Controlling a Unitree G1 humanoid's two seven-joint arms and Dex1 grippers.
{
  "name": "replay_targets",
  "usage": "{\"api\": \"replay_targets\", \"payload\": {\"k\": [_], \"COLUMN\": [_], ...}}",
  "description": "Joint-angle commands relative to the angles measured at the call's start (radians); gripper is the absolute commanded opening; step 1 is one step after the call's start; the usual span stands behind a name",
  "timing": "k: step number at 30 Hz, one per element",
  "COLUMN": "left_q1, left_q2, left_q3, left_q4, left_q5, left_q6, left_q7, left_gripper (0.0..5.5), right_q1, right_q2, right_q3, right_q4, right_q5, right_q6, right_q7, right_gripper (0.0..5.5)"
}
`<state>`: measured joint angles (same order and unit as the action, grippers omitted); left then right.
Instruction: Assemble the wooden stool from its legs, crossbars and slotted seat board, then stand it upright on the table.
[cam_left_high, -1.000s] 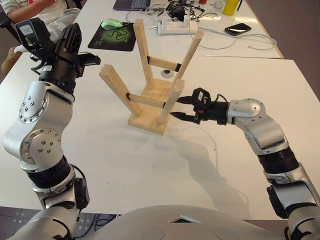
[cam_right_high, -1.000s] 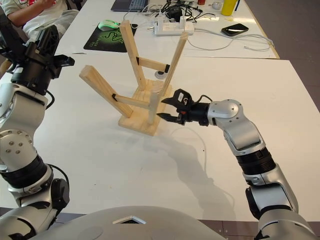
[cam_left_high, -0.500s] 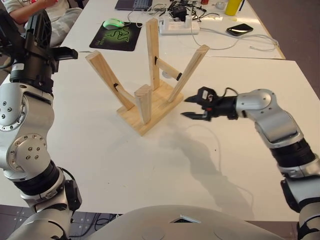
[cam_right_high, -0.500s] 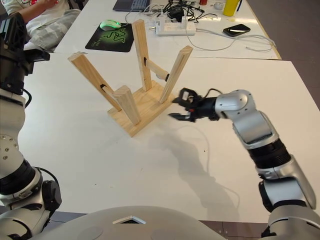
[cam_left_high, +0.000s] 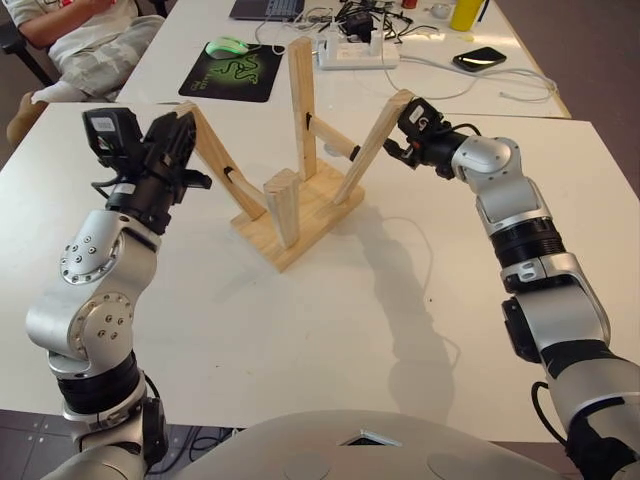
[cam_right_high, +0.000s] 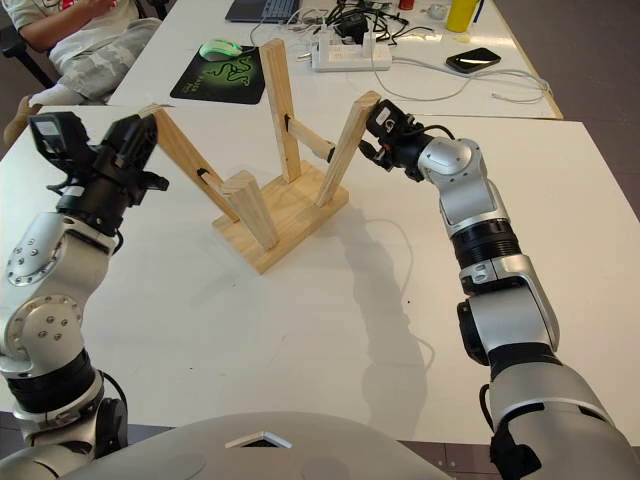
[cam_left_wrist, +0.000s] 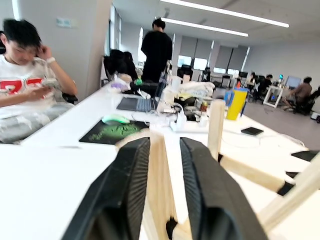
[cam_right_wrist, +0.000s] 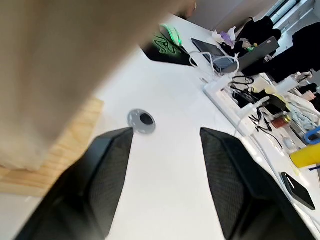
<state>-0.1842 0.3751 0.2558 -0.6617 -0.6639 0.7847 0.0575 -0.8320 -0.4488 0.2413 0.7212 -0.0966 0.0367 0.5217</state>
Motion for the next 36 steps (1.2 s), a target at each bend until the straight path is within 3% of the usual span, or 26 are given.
{"api": "replay_targets", "payload": {"k": [1, 6, 11, 14, 20, 23, 29, 33, 36], "left_q1": [0.018, 0.121, 0.230, 0.255, 0.255, 0.309, 0.394, 0.358, 0.260], "left_q2": [0.010, -0.006, 0.021, 0.046, 0.261, 0.346, 0.476, 0.526, 0.514], "left_q3": [-0.015, -0.015, 0.033, 0.104, 0.285, 0.267, 0.116, -0.011, -0.075], "left_q4": [-0.010, -0.028, -0.042, -0.055, 0.212, 0.330, 0.547, 0.734, 0.829], "left_q5": [0.013, 0.051, 0.068, 0.033, 0.112, 0.199, 0.350, 0.410, 0.398], "left_q6": [0.008, 0.001, -0.002, -0.002, -0.099, -0.182, -0.470, -0.753, -0.835], "left_q7": [-0.025, -0.025, -0.062, -0.107, -0.302, -0.414, -0.752, -1.032, -1.156], "left_gripper": [1.85, 2.61, 3.33, 3.33, 3.33, 3.33, 3.33, 3.33, 3.33], "right_q1": [-0.017, 0.077, 0.153, 0.205, 0.361, 0.381, 0.362, 0.406, 0.442], "right_q2": [0.038, 0.076, 0.032, 0.003, -0.049, -0.066, -0.151, -0.201, -0.201], "right_q3": [-0.032, -0.024, -0.031, -0.033, -0.015, -0.025, -0.005, 0.040, 0.061], "right_q4": [0.039, -0.156, -0.338, -0.457, -0.835, -0.935, -0.789, -0.744, -0.739], "right_q5": [0.003, 0.104, 0.153, 0.176, 0.341, 0.410, 0.262, 0.241, 0.277], "right_q6": [-0.069, -0.037, 0.043, 0.106, 0.341, 0.428, 0.321, 0.251, 0.232], "right_q7": [-0.020, 0.181, 0.311, 0.361, 0.480, 0.505, 0.489, 0.586, 0.664], "right_gripper": [2.50, 2.50, 2.50, 2.50, 2.50, 2.50, 2.50, 2.50, 2.50]}}
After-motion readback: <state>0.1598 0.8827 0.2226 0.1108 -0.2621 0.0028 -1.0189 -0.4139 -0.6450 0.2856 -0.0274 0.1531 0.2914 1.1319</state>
